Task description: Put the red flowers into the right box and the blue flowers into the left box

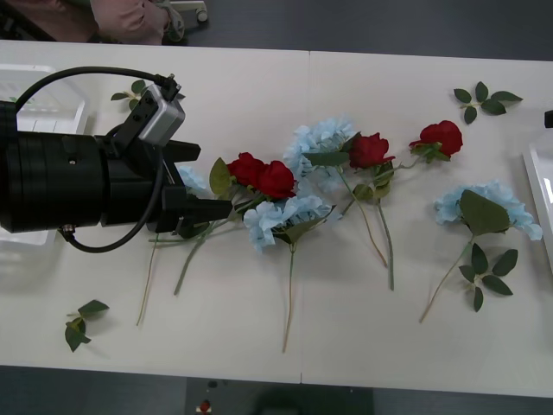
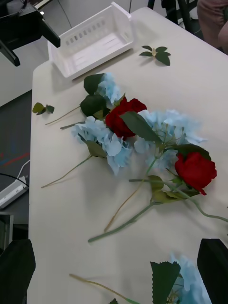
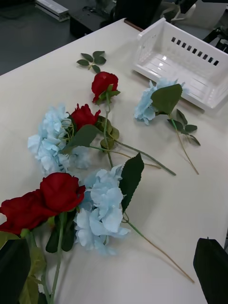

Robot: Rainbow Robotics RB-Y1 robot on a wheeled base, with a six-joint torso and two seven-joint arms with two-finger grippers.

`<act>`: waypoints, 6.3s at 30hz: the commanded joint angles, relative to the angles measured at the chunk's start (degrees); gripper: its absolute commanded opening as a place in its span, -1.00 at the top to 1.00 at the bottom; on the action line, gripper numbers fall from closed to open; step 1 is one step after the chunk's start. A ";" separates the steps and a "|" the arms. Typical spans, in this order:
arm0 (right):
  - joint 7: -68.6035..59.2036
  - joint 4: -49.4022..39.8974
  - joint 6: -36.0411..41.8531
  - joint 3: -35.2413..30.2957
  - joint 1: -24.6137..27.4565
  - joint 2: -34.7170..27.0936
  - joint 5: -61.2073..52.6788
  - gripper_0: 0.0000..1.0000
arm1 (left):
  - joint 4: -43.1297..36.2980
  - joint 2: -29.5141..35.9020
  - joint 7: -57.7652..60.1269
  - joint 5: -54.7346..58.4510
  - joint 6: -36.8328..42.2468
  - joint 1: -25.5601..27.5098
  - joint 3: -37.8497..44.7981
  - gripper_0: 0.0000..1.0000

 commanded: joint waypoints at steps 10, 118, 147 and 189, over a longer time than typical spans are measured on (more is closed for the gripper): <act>0.09 -2.72 -0.06 4.46 0.89 0.22 3.70 -1.00 | 4.61 5.27 -2.15 17.77 -2.64 0.49 5.57 -1.00; -87.68 -20.21 -33.34 30.65 17.51 13.58 54.94 1.00 | 52.51 -22.95 26.15 -25.74 23.81 -18.24 -14.65 0.99; -51.11 -26.18 -14.97 18.88 5.55 14.81 2.65 1.00 | 32.56 5.88 25.54 -18.53 38.14 -19.55 -0.50 1.00; -46.63 -18.01 -27.71 26.08 -15.54 30.28 -10.01 1.00 | 66.75 7.20 1.72 -20.55 16.17 -19.47 -1.73 -0.88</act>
